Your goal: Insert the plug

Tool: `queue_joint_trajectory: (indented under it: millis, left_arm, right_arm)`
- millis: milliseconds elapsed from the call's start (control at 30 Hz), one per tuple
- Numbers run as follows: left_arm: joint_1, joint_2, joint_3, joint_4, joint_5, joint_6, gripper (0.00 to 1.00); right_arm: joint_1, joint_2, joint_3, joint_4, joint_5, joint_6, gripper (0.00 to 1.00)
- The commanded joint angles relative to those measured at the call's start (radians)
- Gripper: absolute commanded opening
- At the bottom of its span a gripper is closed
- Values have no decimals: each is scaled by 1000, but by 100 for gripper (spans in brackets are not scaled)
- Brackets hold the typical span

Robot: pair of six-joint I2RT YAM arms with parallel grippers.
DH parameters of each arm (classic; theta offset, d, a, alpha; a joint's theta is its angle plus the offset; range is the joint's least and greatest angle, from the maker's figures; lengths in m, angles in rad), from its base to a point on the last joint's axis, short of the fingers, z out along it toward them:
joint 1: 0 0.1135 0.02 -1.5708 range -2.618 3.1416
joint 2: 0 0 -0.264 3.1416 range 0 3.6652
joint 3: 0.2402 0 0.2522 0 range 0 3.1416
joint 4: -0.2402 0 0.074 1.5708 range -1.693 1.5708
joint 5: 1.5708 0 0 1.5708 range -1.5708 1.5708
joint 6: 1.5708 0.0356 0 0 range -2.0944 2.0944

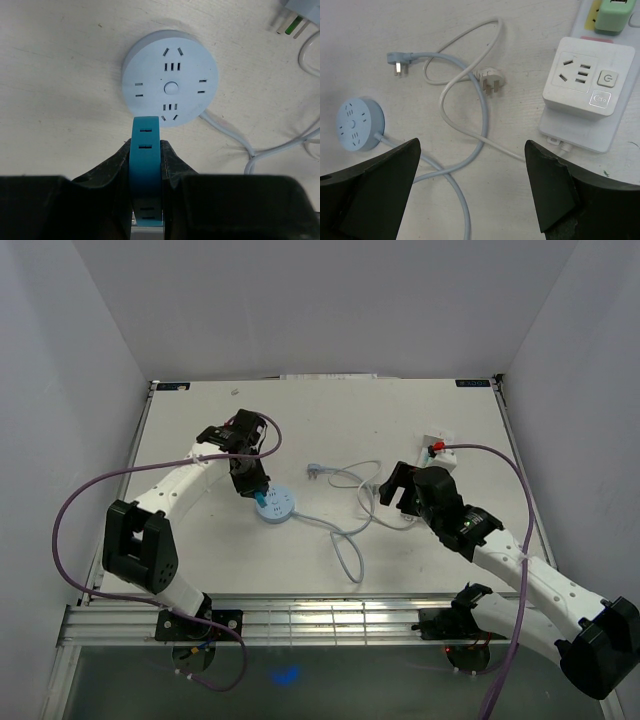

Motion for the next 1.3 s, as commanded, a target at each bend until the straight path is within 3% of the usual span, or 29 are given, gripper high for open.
queue_joint_trajectory:
  millis: [0,267,733,1267]
  left_arm:
    - [3,-23,20,-22,-42,-41,0]
    - [3,13,-5,0,-131,-39,0]
    - [3,122,-8,63,-93,-22,0]
    - [3,143,-22,81,-80,-18,0]
  right_arm:
    - [-5,-17,-8,48,19,3,89]
    - [-6,-18,-28,77,-5,-4,89]
    - [-6,-17,-31,79,1,-4,89]
    - [-6,-20,-34,82,3,10,89]
